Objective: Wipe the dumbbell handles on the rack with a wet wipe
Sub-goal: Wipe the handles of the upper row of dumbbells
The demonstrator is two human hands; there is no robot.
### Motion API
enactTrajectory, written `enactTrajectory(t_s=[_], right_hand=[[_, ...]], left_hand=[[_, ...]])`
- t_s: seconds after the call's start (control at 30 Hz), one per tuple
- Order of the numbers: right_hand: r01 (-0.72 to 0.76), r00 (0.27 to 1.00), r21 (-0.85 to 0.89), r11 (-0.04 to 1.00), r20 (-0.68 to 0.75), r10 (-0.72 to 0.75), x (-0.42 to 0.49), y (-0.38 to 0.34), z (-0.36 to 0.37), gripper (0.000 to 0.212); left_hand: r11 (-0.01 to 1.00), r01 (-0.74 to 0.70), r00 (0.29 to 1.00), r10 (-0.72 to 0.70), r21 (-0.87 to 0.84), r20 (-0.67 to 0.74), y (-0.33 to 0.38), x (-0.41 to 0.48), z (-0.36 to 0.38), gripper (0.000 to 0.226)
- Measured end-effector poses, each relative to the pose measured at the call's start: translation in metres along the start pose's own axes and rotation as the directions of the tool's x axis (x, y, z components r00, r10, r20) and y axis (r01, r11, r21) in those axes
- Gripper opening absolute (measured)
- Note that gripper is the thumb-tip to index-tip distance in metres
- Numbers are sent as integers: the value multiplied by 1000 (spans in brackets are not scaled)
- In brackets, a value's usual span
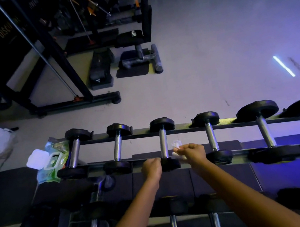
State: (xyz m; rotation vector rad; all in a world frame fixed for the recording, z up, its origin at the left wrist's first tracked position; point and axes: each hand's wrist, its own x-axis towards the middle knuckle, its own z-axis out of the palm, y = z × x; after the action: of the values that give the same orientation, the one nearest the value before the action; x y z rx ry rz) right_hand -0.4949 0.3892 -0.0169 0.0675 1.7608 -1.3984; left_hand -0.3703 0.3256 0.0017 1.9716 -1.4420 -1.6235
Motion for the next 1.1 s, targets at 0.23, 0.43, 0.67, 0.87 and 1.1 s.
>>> enactTrajectory(t_s=[0.23, 0.43, 0.67, 0.87, 1.1], right_hand=[[-18, 1000, 151, 988, 27, 14, -32, 0, -43, 13], [-25, 1000, 136, 990, 21, 22, -46, 7, -79, 13], [-30, 999, 59, 998, -29, 32, -68, 27, -92, 14], [-12, 1000, 19, 1000, -23, 13, -78, 34, -90, 13], [81, 982, -72, 994, -165, -92, -87, 26, -107, 13]], left_hand=[[970, -11, 997, 28, -243, 69, 16, -51, 17, 19], [936, 53, 993, -13, -347, 116, -2, -81, 25, 20], [932, 154, 978, -96, -328, 187, -27, -96, 20, 18], [932, 166, 968, -92, -322, 234, -31, -88, 18, 22], [932, 225, 918, -105, -283, 383, -25, -78, 40, 20]])
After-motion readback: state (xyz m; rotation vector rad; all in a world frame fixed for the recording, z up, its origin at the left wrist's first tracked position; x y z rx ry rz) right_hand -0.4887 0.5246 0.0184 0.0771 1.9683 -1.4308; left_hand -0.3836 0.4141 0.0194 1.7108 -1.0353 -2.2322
